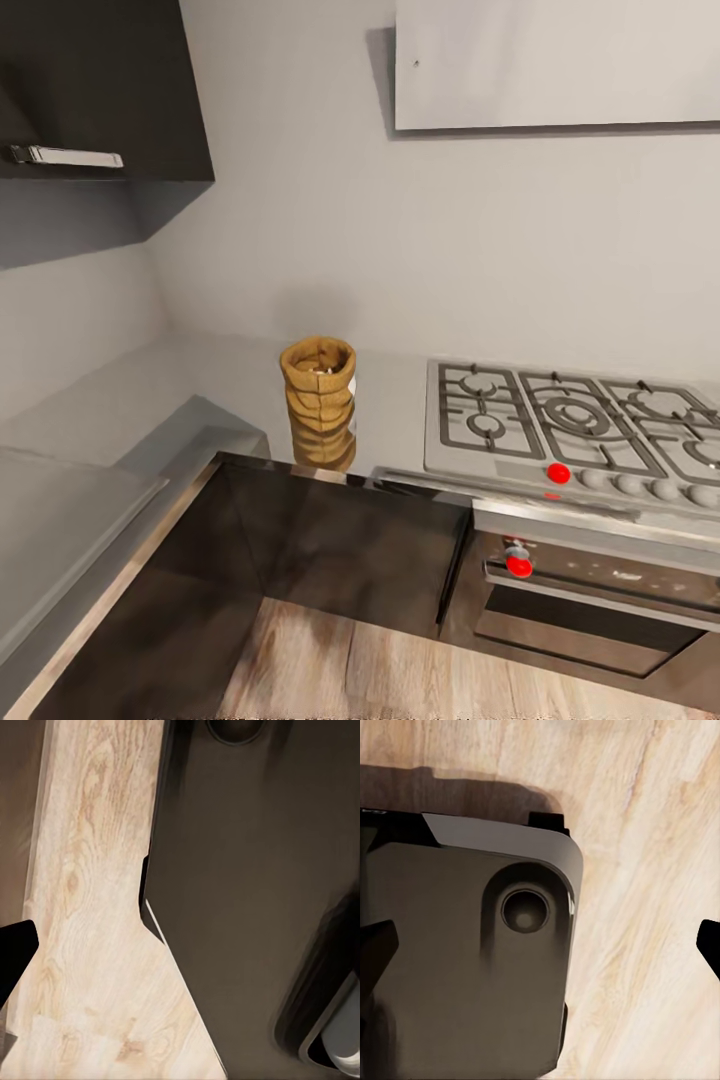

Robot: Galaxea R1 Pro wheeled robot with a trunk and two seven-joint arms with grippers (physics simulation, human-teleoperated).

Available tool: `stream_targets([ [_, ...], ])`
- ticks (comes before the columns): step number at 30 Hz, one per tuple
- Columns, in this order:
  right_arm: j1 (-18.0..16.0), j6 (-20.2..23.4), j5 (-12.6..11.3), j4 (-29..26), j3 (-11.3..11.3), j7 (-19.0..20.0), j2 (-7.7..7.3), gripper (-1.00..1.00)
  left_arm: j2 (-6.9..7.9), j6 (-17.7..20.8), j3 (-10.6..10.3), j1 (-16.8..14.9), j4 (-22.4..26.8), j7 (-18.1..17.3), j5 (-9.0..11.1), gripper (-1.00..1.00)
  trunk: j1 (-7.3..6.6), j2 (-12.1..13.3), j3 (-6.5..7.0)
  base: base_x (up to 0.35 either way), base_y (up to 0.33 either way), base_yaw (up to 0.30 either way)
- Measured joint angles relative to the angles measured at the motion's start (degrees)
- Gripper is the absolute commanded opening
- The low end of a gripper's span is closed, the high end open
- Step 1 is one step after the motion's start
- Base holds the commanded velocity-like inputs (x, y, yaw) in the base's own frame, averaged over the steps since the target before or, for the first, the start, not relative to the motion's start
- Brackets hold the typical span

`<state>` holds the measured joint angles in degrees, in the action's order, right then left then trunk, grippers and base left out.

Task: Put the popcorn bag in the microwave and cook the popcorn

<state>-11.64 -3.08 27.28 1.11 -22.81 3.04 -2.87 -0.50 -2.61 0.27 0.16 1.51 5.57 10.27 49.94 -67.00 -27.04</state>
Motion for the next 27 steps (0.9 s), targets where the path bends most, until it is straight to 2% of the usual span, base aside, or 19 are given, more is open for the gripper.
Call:
stream_targets([
  [7, 0.0, 0.0, 0.0, -0.05, 0.0, -0.01, -0.01, 1.0, -0.01, 0.02, 0.0, 0.0, 0.0, 0.0, 0.0, 1.0, 0.0, 0.0, -0.53, 0.0, 0.0, 0.0],
  [19, 0.0, 0.49, -0.02, 0.0, -0.07, 0.18, 0.27, 1.0, -0.01, 0.0, 0.0, 0.0, 0.0, 0.0, 0.0, 1.0, 0.0, 0.0, -0.57, 0.0, 0.0, 0.002],
  [27, 0.0, 0.75, -0.1, 0.0, -0.08, 0.09, 0.2, 1.0, -0.01, 0.0, 0.04, 0.0, 0.0, 0.0, 0.0, 1.0, 0.0, 0.0, -0.57, 0.0, 0.0, 0.214],
])
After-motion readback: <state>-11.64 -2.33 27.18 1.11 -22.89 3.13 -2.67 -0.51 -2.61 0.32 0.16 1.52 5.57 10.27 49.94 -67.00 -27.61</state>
